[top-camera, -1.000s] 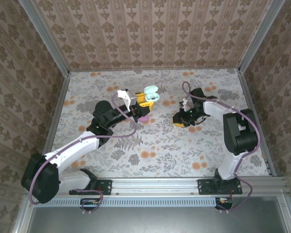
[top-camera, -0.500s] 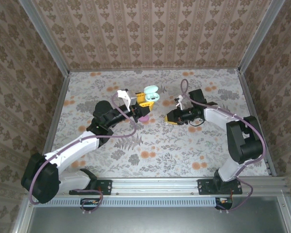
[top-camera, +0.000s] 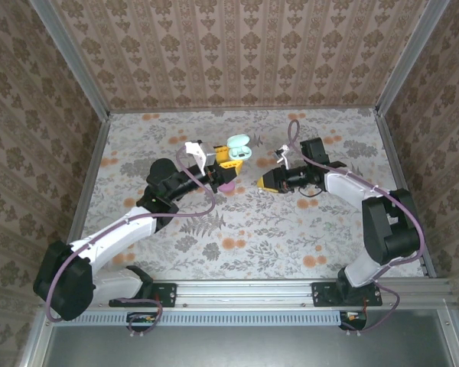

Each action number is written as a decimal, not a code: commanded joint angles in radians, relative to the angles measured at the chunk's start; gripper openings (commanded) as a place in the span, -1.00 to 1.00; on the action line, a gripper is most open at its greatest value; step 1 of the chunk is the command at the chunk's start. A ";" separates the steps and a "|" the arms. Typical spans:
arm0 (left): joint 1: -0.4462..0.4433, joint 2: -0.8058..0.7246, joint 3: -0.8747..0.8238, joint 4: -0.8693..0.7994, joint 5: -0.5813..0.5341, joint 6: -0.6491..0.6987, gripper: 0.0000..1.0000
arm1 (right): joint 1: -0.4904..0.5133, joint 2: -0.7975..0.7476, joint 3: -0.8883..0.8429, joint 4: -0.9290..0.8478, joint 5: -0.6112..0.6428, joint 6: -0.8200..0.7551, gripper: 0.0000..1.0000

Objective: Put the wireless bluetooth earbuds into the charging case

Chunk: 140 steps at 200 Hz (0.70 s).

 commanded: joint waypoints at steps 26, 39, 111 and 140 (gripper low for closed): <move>-0.009 -0.035 0.004 0.010 -0.005 -0.006 -0.27 | 0.041 0.162 0.147 -0.444 0.441 -0.089 -0.48; -0.009 -0.043 -0.001 0.004 -0.008 -0.003 -0.28 | 0.073 0.183 0.169 -0.498 0.537 -0.095 -0.47; -0.009 -0.083 -0.024 -0.010 -0.034 0.012 -0.28 | 0.220 0.290 0.288 -0.700 0.865 -0.169 -0.47; -0.009 -0.093 -0.029 -0.014 -0.039 0.018 -0.28 | 0.253 0.323 0.307 -0.717 0.909 -0.203 -0.46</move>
